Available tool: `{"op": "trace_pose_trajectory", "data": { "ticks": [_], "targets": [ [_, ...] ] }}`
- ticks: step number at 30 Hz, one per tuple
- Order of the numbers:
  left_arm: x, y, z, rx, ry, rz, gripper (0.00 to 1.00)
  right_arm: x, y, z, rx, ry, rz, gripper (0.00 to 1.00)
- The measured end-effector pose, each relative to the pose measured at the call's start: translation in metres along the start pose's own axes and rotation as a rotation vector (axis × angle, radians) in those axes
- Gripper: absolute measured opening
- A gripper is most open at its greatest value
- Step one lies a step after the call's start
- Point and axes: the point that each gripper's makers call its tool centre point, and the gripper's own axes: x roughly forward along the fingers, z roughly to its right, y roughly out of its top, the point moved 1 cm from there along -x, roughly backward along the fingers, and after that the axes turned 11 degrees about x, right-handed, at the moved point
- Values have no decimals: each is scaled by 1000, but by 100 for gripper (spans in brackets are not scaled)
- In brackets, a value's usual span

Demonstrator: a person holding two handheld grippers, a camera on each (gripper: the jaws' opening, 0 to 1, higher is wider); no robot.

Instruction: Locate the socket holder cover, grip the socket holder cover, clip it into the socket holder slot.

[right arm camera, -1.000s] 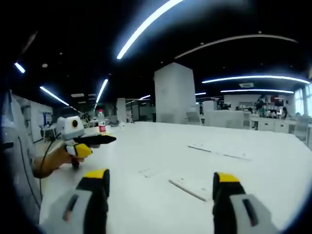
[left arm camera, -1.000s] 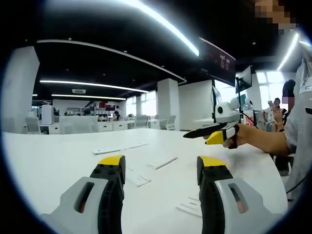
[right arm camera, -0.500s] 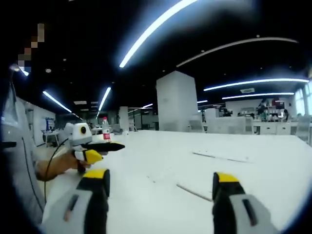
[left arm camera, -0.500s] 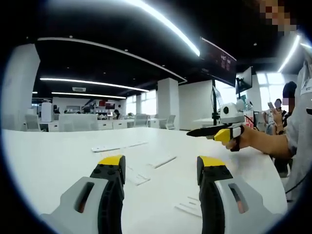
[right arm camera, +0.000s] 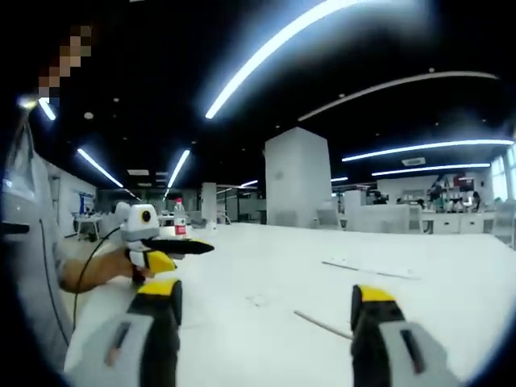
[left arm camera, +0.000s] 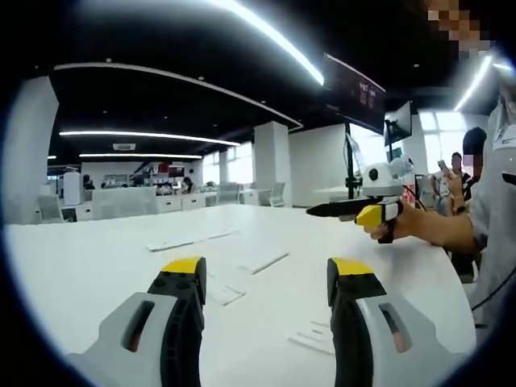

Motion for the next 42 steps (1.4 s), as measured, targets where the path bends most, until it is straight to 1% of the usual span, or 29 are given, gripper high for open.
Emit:
{"op": "trace_pose_trajectory", "data": {
  "ticks": [2, 3, 4, 5, 8, 9, 10, 11, 15, 16, 18, 21, 23, 25, 26, 28, 31, 32, 35, 36, 38, 40, 42],
  "targets": [
    [1, 2, 4, 27, -23, -18, 61, -1, 0, -2, -6, 2, 3, 86],
    [1, 1, 5, 35, -31, -41, 61, -1, 1, -3, -7, 2, 4, 86],
    [2, 0, 5, 60, -39, -68, 62, -1, 1, -4, -9, 3, 5, 86],
    [2, 2, 6, 84, -46, -83, 62, -2, 2, -5, -8, 5, 9, 86],
    [3, 5, 10, 109, -78, -112, 62, -2, 2, -9, -6, 13, 16, 86],
    [3, 5, 11, 126, -95, -127, 63, -2, 2, -10, -8, 15, 15, 86],
    [2, 4, 13, 161, -119, -151, 64, -3, 1, -12, -11, 16, 14, 86],
    [2, 4, 15, 177, -134, -161, 65, -3, 1, -12, -13, 17, 13, 86],
    [-1, 5, 24, 200, -205, -189, 72, -3, 0, -14, -22, 23, 7, 86],
    [-2, 5, 25, 207, -213, -194, 73, -3, 0, -13, -22, 25, 8, 86],
    [-3, 1, 31, 231, -250, -223, 75, -4, 1, -13, -21, 27, 9, 86],
    [-4, -5, 37, 236, -286, -252, 78, -2, 3, -9, -20, 31, 14, 86],
    [-4, -6, 42, 224, -313, -254, 80, -2, 3, -9, -21, 32, 14, 86],
    [-5, -8, 46, 214, -332, -258, 80, -2, 3, -10, -21, 33, 16, 86],
    [-5, -11, 49, 220, -351, -278, 81, -2, 3, -10, -19, 34, 16, 86],
    [-6, -15, 52, 239, -368, -307, 81, -2, 3, -11, -21, 35, 17, 86],
    [-6, -14, 58, 255, -402, -331, 85, -3, 3, -14, -23, 39, 16, 86],
    [-6, -14, 64, 263, -431, -348, 86, -3, 3, -15, -27, 40, 16, 85],
    [-6, -14, 65, 265, -435, -352, 85, -3, 3, -15, -28, 40, 15, 85],
    [-7, -25, 71, 350, -484, -441, 85, -3, 2, -17, -35, 40, 12, 85],
    [-10, -35, 75, 396, -517, -515, 84, -4, 2, -20, -36, 43, 13, 85],
    [-11, -38, 80, 437, -545, -553, 84, -4, 1, -22, -39, 44, 12, 85],
    [-13, -40, 85, 461, -570, -582, 84, -4, 0, -26, -45, 45, 8, 85]
  ]
}}
